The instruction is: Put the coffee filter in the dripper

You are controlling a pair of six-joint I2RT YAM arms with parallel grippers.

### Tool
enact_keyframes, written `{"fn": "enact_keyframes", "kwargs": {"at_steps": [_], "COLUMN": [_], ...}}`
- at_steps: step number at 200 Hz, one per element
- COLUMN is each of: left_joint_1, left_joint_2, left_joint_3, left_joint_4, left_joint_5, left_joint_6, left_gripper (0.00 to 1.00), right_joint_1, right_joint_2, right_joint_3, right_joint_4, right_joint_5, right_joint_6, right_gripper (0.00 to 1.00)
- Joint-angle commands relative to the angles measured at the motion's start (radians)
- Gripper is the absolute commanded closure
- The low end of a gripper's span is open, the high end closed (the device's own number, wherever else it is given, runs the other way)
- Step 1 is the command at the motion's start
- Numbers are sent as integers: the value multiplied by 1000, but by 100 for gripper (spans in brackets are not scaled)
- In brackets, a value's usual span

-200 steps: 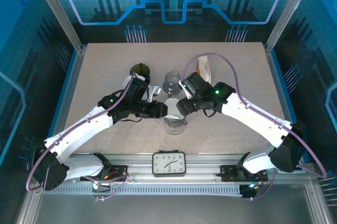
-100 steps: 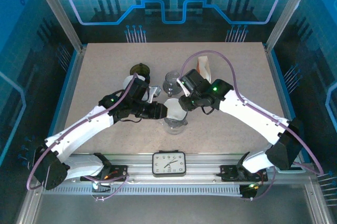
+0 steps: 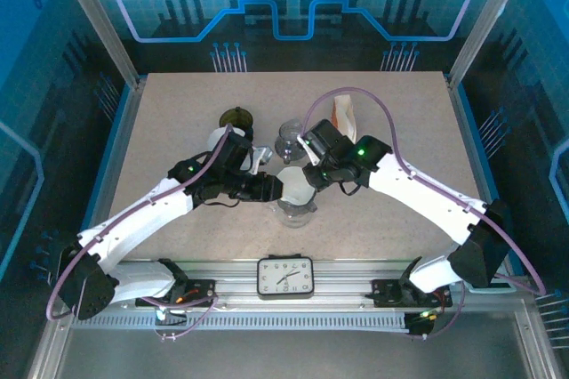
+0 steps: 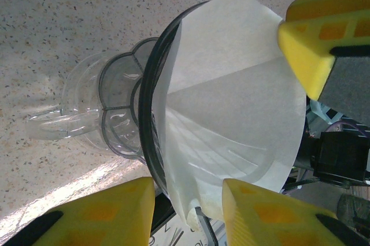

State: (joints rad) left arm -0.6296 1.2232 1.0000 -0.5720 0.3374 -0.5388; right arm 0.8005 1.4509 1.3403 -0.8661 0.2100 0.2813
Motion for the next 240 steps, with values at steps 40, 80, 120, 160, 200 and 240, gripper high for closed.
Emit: {"fn": "enact_keyframes", "kwargs": {"at_steps": [40,80,120,160,200,240], "left_joint_1": [4,5,6,8,8,10], "left_joint_2": [1,-1,0,-1,-1,-17], "left_joint_3": [6,-1,-4,-10,-14,-22], "left_joint_4": [-9,-2,-2,6,7,22], "left_joint_5": [15,16,17,21,23,17], "left_joint_6": [32,30,29,26,23,7], "left_gripper": [63,63,63,63,63,63], "right_joint_1": [14,17,18,19,18,20], "right_joint_2": [-12,67,119,147,177,199], "right_joint_3": [14,34,19,-8,-35,-54], "right_joint_4": [9,25,43,51,72,82], "right_joint_5": [23,-49,-49,-38,-37,-32], "right_joint_6": [24,32,36,39,49,56], "right_gripper": [32,29,29,29,29,29]}}
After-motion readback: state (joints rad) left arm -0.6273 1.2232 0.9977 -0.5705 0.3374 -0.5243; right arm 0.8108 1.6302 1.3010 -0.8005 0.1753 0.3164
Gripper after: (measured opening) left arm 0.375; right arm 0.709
